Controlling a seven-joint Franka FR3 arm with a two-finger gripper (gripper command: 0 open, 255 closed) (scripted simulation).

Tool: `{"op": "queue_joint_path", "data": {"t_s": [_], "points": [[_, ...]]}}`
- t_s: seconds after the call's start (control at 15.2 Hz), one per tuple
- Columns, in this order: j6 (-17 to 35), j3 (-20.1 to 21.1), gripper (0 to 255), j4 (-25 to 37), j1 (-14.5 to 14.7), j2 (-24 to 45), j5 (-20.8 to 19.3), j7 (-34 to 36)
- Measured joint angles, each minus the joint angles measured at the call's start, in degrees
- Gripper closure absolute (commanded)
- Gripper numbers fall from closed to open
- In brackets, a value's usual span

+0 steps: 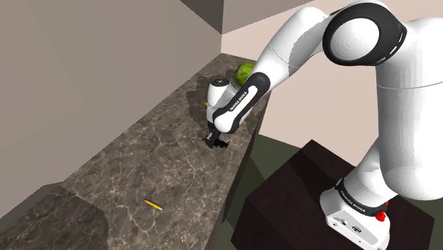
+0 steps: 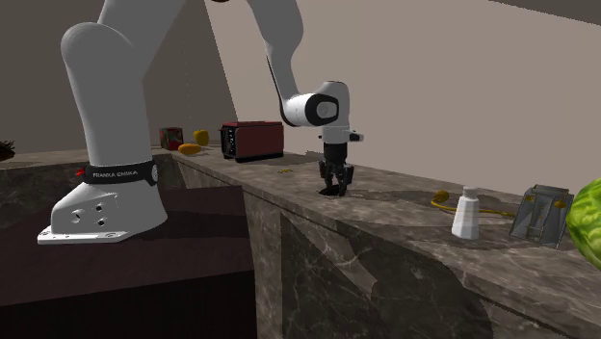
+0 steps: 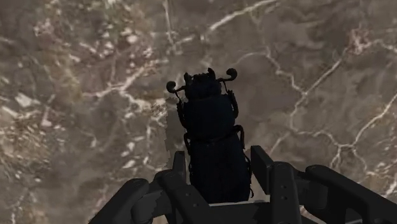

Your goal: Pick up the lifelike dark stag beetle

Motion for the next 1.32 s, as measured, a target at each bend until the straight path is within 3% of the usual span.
{"op": "queue_joint_path", "data": {"t_s": [0.4,1.32], "points": [[0.5,0.0,255,-0.1,0.0,0.0,0.0,0.0],[-7.2,0.5,255,-1.5,-0.7,-8.4,0.8,-0.6]]}}
